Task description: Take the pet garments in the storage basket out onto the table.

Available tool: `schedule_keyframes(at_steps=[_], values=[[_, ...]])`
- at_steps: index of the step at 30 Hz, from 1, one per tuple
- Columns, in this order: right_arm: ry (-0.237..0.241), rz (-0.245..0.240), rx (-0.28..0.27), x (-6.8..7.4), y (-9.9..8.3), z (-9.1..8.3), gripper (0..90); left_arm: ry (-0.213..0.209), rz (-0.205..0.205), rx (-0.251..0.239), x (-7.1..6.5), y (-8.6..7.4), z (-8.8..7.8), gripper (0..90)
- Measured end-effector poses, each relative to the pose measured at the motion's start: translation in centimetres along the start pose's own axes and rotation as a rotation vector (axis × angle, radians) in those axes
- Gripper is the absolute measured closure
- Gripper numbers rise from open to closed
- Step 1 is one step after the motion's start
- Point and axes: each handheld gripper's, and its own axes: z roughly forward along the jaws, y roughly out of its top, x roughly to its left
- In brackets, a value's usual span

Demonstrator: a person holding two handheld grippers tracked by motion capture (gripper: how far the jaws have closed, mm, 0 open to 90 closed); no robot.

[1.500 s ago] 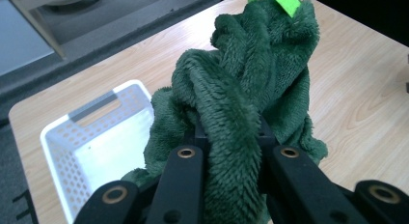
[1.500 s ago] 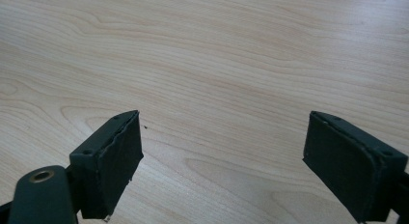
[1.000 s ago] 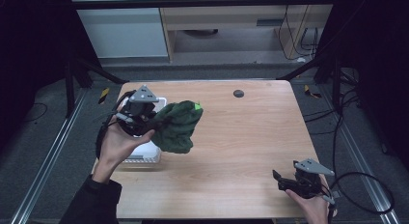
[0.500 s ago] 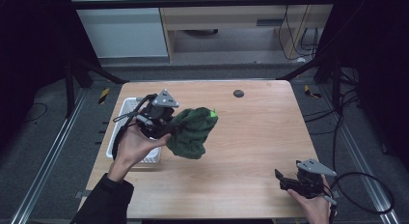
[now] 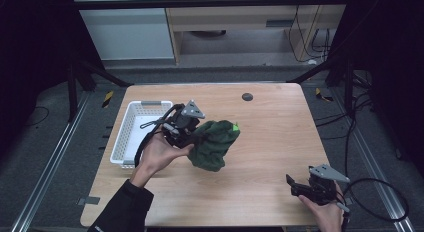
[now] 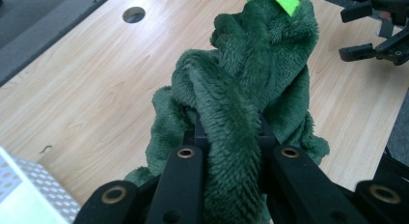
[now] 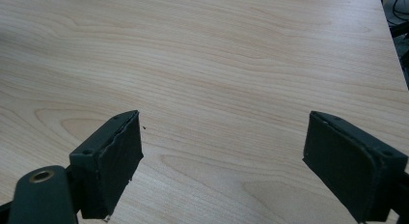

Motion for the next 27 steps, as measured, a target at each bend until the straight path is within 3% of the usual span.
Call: schedule_keyframes(at_steps=[17,27], values=[[-0.003,0.003,0.005,0.1,0.1,0.1,14.4,-0.047,0.028,0.058,-1.1,0.5,4.4,79.7],[-0.003,-0.008,0.011,0.1,0.0,0.3,14.5,-0.07,0.035,0.063,-1.9,0.7,5.9,79.5]])
